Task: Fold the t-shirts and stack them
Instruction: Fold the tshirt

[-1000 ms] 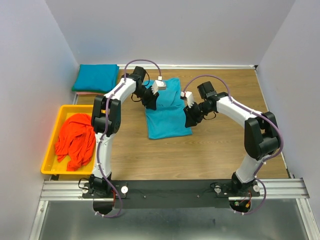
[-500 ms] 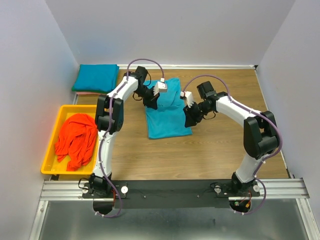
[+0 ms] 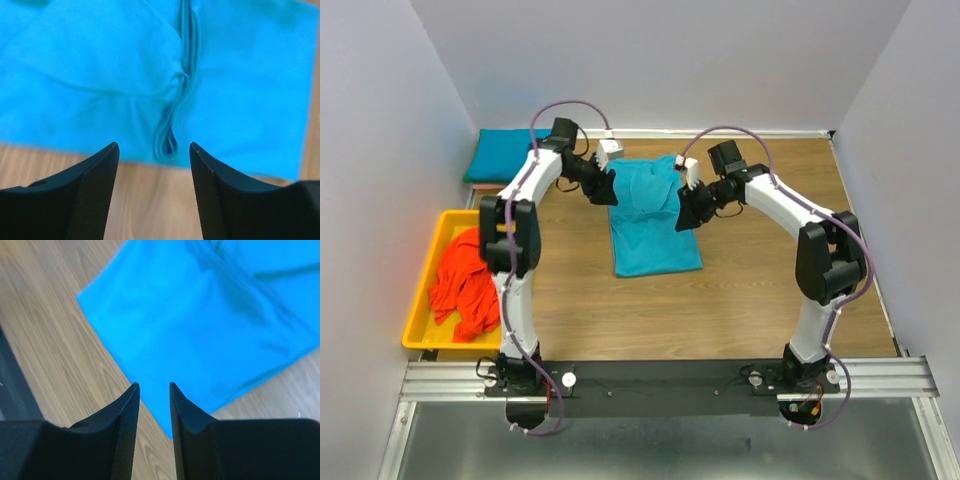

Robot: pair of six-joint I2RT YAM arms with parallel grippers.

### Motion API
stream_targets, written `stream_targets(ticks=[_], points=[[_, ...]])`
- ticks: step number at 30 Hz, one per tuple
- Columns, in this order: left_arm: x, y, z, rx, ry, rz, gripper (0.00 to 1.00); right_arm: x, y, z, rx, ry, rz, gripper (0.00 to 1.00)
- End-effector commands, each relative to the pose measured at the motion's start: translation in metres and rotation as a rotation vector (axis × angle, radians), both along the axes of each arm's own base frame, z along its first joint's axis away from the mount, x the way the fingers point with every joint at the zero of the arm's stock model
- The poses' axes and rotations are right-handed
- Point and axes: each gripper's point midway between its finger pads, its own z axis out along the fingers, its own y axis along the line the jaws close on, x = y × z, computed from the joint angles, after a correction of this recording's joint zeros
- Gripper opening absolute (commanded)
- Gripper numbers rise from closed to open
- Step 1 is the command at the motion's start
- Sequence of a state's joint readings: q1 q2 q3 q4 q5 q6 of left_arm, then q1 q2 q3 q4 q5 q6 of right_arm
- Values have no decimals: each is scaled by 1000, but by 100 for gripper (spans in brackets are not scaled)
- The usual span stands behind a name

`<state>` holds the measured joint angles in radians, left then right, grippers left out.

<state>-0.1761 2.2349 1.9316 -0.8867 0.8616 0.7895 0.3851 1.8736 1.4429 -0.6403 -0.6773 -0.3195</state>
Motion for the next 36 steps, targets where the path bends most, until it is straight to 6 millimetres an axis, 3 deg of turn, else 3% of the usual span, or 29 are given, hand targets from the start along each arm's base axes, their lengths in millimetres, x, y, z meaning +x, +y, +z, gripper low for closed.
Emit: stream_targets(ticks=[1,2,4,5,7,8,11,14,20,26,32,36], points=[[-40,-17,80,-208,33,76,68,7,30,21,149,130,-27,37],[-52,-19,62,-229,95,98,68,12,36,18,166,158,-28,36],[-83,-33,65,-290,202,74,63,2,45,23,229,248,-14,33],[-103,-38,52,-305,270,59,63,-5,46,19,241,291,-11,33],[-126,-48,56,-319,295,44,60,-21,49,21,275,385,-14,32],[-148,-59,42,-317,356,38,54,-37,48,17,276,452,-23,32],[-188,-77,27,-309,453,3,50,-63,53,16,289,525,-10,31],[-209,-86,6,-294,541,-14,45,-82,57,7,269,572,-6,30],[-199,-93,-27,-259,608,58,45,-89,60,-33,221,615,-76,28],[-191,-78,-76,-194,671,132,43,-82,49,-86,125,619,-147,27],[-199,-55,-106,-120,701,150,43,-87,30,-105,105,646,-177,26],[-200,-42,-109,-140,706,112,43,-97,17,-114,109,699,-194,26]])
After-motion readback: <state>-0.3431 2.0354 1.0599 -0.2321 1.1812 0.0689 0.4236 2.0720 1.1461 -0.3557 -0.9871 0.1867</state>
